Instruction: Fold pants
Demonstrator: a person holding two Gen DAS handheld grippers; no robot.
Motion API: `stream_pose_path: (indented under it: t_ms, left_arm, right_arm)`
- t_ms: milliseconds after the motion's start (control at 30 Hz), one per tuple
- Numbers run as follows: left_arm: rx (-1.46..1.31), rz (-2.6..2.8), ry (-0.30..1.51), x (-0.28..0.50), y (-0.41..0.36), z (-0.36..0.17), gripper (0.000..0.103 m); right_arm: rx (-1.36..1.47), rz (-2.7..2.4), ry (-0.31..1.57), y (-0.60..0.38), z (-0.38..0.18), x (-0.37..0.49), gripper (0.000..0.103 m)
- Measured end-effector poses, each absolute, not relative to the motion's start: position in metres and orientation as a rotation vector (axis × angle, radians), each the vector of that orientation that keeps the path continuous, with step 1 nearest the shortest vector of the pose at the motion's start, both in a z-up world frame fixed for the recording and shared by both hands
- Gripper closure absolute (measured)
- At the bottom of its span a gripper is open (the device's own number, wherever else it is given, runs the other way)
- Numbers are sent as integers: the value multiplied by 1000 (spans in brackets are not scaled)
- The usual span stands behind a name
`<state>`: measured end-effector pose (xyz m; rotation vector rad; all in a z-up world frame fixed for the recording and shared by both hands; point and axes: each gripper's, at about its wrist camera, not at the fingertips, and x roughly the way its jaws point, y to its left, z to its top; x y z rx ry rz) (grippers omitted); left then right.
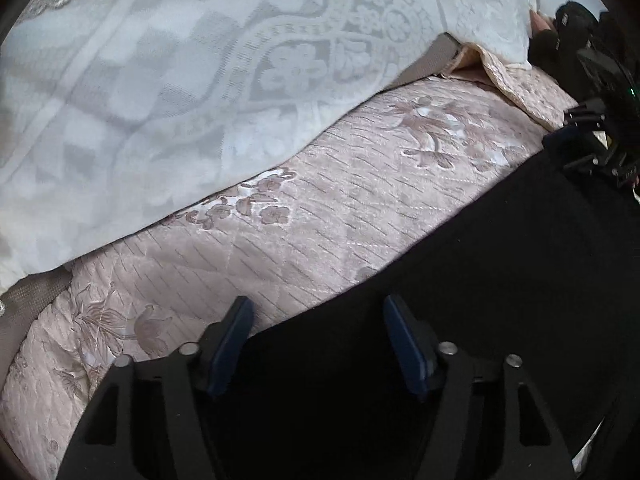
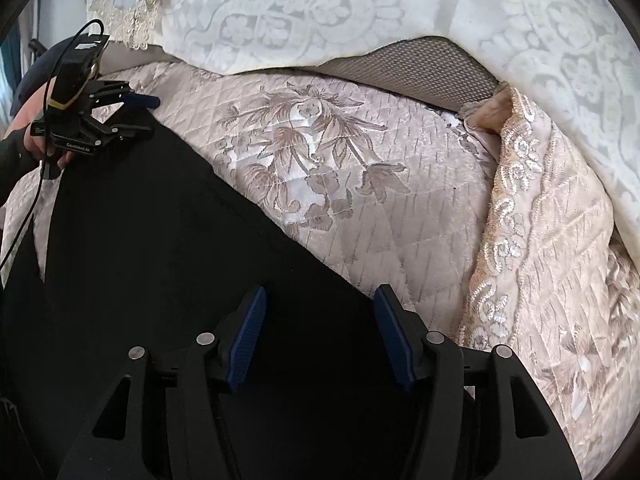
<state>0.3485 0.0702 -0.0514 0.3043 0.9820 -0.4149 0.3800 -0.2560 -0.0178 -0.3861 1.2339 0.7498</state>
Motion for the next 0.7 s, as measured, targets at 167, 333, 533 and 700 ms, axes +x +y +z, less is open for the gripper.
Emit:
stream_pose_path:
  t_ms: [167,333,533,700]
  left_arm:
    - [349,-465,977,338,56,-48,86]
    - [377,-424,967,327,46,-43,97]
    - [366,-348,922,302,57,-22,98]
    - [284,-319,844,257,65,15,98]
  right_arm:
    - [-424,754,1219,-252,-13,376,91]
    - [-471,716,1161,-250,-1,363,94]
    - [-452,673,1058,-255,34,347,94]
    - [-447,667,976,-252,70,314,94]
